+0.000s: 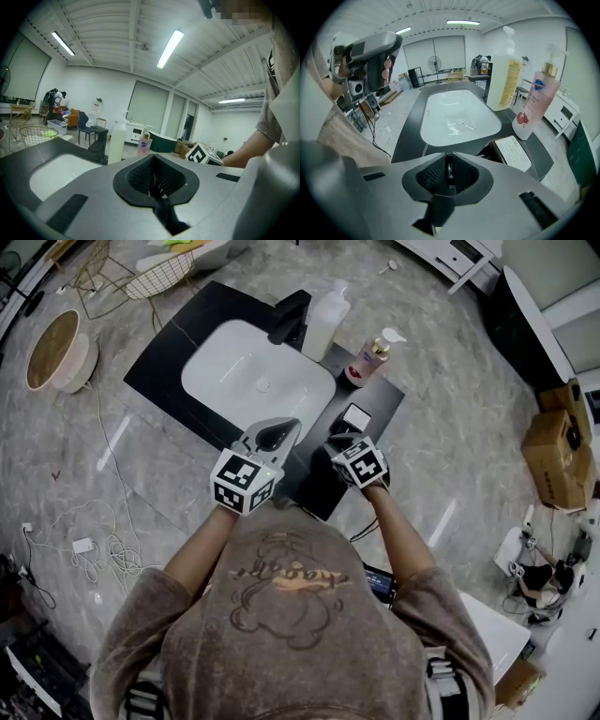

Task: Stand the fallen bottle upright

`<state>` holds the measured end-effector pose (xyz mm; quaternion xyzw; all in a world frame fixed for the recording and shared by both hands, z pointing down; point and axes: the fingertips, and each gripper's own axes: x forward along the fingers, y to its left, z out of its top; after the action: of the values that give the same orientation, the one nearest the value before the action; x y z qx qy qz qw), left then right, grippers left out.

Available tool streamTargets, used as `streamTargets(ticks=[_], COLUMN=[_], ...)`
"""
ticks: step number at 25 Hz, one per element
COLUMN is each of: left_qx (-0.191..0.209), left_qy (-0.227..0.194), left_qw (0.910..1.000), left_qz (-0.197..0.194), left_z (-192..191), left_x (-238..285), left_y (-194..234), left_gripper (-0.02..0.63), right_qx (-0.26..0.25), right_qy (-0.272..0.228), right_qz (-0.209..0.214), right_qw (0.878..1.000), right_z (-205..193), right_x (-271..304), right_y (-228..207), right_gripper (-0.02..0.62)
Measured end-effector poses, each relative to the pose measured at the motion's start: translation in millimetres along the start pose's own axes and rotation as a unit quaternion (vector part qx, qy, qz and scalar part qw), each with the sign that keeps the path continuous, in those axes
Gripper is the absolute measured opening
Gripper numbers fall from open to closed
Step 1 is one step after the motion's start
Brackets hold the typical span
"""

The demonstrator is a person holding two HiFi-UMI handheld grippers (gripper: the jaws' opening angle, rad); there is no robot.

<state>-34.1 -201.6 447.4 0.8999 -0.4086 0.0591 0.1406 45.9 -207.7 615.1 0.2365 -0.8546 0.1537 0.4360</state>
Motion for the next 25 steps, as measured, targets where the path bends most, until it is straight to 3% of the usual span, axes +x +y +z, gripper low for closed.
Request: streamTargets(ticks=[12,25], left_qx=[0.007,0.005], left_qy=[0.004,0.007], left_qw=[0.9997,0.9992], left_qz=[-0.024,-0.038], left_z=[3.0,3.2], left_x=[17.6,31.2], left_y=[-13.3,-20.6], left_gripper=[0.018,0.018], right_qx=[0.098,0.241], right_qy=[-0.076,-0.176], right_qz=[0.038,0.083], right_qw=[0.992,0.951], right_z=[16.5,34.7], right_x=[-23.9,-51.8], right_y=[-7.9,-22.5], right_gripper=[0.042,0.044])
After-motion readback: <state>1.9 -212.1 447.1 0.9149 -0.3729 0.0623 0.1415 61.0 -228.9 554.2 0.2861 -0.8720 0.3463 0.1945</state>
